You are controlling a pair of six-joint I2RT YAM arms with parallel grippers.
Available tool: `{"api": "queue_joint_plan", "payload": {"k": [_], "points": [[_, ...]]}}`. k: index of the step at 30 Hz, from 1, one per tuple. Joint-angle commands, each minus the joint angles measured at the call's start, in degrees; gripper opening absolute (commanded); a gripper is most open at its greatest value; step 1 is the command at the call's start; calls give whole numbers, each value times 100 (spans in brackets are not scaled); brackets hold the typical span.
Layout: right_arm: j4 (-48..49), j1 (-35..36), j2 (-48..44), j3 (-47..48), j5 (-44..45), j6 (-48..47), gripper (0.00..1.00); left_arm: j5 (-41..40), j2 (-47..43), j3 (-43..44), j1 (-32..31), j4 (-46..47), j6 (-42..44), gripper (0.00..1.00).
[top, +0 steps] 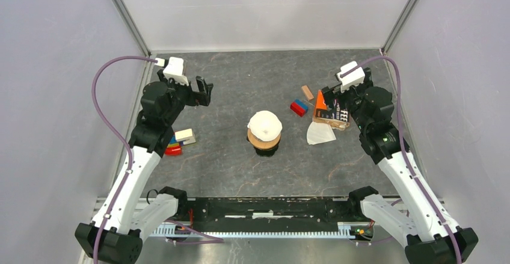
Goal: Place the coffee filter in the dripper
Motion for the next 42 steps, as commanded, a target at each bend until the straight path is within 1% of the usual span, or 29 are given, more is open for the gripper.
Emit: {"api": "queue_joint_plan", "payload": {"k": [1,42], "points": [[116,-31,23,168,-213,23,98,117,-72,181,38,124,12,100],[-71,-47,5,197,-638,-34,98,291,-22,155,38,97,10,100]]}}
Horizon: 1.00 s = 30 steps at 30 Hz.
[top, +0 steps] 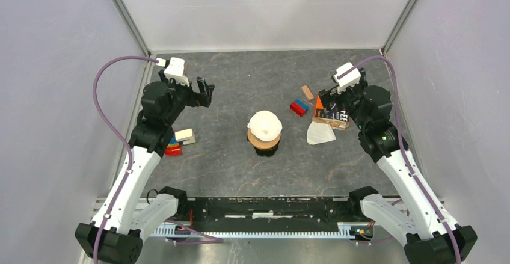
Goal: Place the coffee filter in the dripper
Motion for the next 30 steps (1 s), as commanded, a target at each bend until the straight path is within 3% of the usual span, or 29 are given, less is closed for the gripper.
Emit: {"api": "queue_joint_plan", "payload": {"k": [1,30], "points": [[41,-18,-87,188,-82,-34,98,89,-26,161,38,134,13,100],[16,-24,-78,204,-231,-19,98,159,25,146,29,191,34,100]]}}
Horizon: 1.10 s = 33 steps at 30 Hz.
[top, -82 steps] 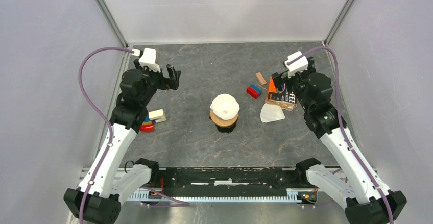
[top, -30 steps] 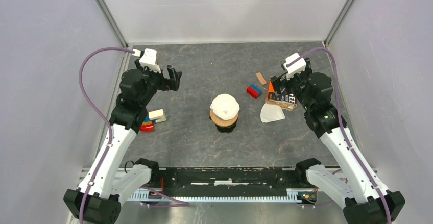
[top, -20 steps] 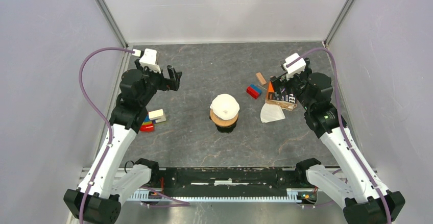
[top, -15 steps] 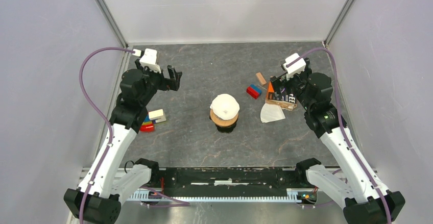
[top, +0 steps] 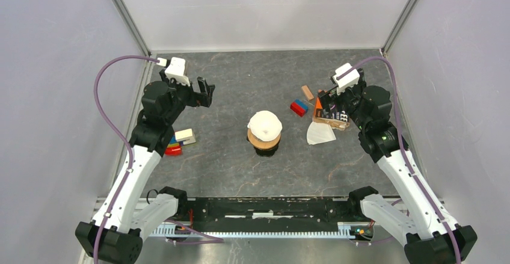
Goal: Place the coffee filter in the dripper
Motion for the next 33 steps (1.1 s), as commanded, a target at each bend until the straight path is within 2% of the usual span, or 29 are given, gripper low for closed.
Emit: {"api": "queue_joint_plan", "payload": {"k": [1,33], "points": [[66,-24,-68,209,-52,-16,98,137,-15,154,29,189,39,100],[81,-18,-13,236,-105,-7,98,158,1,124,34,197,56,100]]}}
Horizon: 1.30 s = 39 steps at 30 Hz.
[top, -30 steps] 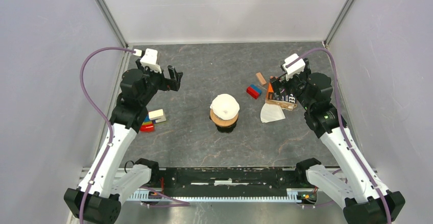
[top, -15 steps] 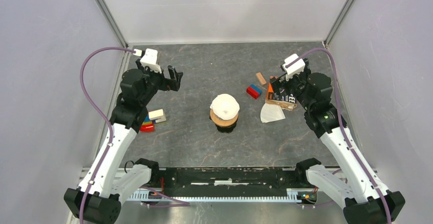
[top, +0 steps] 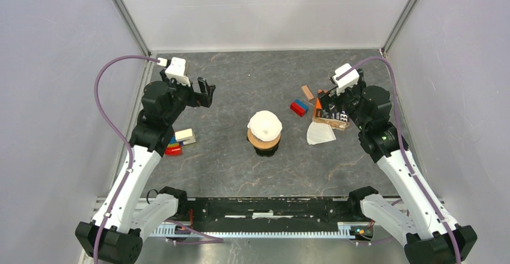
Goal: Place the coffee filter in the dripper
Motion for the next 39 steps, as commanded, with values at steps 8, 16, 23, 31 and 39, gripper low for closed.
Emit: {"api": "queue_joint_plan", "payload": {"k": [8,16,23,31,39], "points": [[147,-21,4,234,-63,-7,98,69,-1,94,37,204,65,100],[214,-16,123,229,401,19,98,18,55,94,34,204,136,100],[292,-18,157,160,880,34,98,-20,47,67,29,205,171,100],[275,-34,65,212,1109,78,98,49,69,135,29,220,186,100],[2,-44,-66,556,78,46,98,126,-35,144,37,362,-4,100]]}}
